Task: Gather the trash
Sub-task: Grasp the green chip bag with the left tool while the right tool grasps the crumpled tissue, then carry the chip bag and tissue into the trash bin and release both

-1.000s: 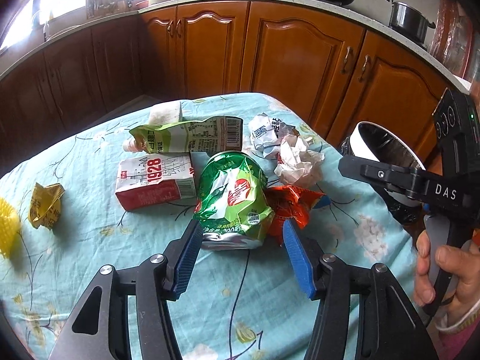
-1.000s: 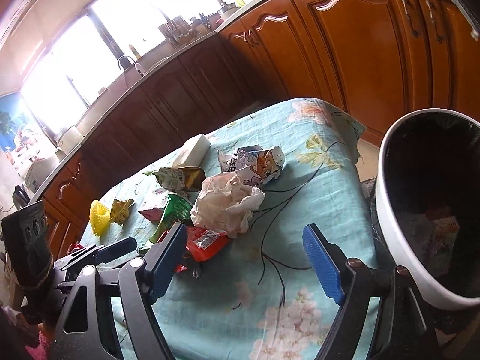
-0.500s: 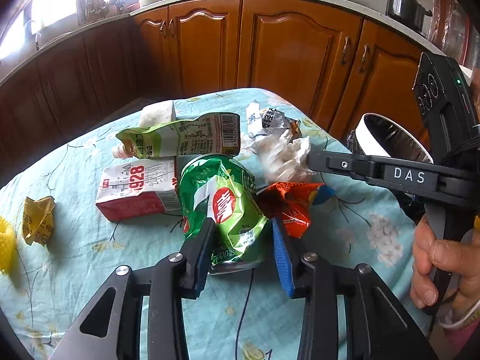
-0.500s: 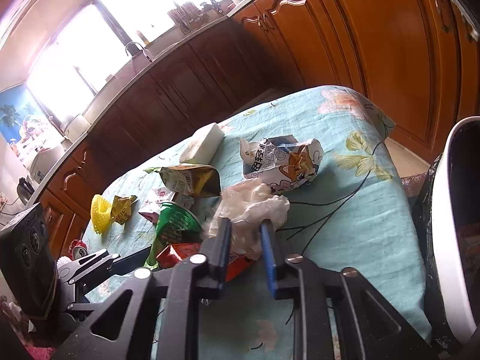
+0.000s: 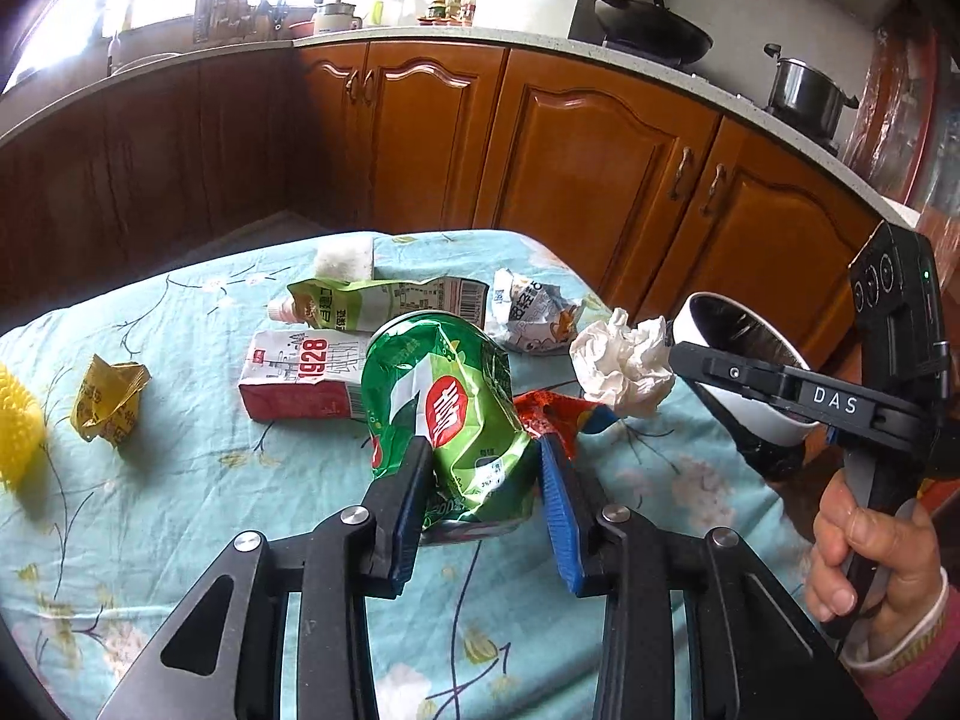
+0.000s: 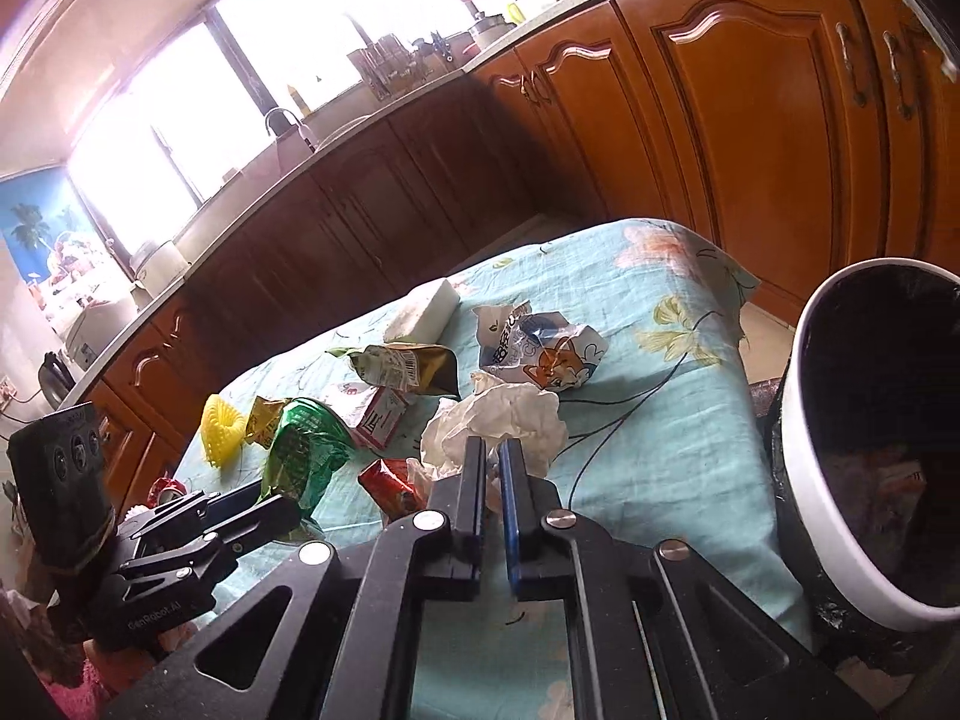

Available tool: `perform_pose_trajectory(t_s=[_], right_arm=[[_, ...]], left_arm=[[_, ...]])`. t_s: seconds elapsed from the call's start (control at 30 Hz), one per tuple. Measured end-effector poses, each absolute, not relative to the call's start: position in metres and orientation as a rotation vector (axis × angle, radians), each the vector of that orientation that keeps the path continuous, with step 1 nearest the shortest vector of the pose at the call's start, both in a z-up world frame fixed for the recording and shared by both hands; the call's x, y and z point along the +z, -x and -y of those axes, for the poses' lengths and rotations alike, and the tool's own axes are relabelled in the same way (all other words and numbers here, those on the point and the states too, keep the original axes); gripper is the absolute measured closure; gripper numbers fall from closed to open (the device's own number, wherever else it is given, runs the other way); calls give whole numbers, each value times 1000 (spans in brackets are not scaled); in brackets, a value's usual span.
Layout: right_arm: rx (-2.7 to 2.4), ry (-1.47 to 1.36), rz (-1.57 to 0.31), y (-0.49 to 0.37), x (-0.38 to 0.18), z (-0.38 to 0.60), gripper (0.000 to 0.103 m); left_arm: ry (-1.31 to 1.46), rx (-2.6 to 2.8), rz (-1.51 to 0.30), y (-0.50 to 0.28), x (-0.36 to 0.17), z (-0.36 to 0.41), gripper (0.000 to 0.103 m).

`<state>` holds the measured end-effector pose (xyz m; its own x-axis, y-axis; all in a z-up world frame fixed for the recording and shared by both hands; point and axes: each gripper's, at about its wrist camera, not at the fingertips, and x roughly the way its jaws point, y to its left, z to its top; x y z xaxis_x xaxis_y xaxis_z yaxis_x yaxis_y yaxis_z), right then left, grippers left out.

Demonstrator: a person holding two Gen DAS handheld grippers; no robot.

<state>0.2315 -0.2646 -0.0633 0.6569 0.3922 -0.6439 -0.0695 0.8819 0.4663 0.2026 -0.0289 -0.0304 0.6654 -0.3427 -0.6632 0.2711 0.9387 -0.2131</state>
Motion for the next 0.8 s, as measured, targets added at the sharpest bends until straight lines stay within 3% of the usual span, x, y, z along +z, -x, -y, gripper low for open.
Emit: perform_pose_trajectory(t_s=[0.37, 0.8], right_arm=[[214, -447, -751, -194, -40, 298, 98], [83, -494, -696, -155, -31, 367, 98]], left_arm=[[80, -452, -706, -176, 2, 60, 69], [8, -567, -712, -187, 3, 121, 69]])
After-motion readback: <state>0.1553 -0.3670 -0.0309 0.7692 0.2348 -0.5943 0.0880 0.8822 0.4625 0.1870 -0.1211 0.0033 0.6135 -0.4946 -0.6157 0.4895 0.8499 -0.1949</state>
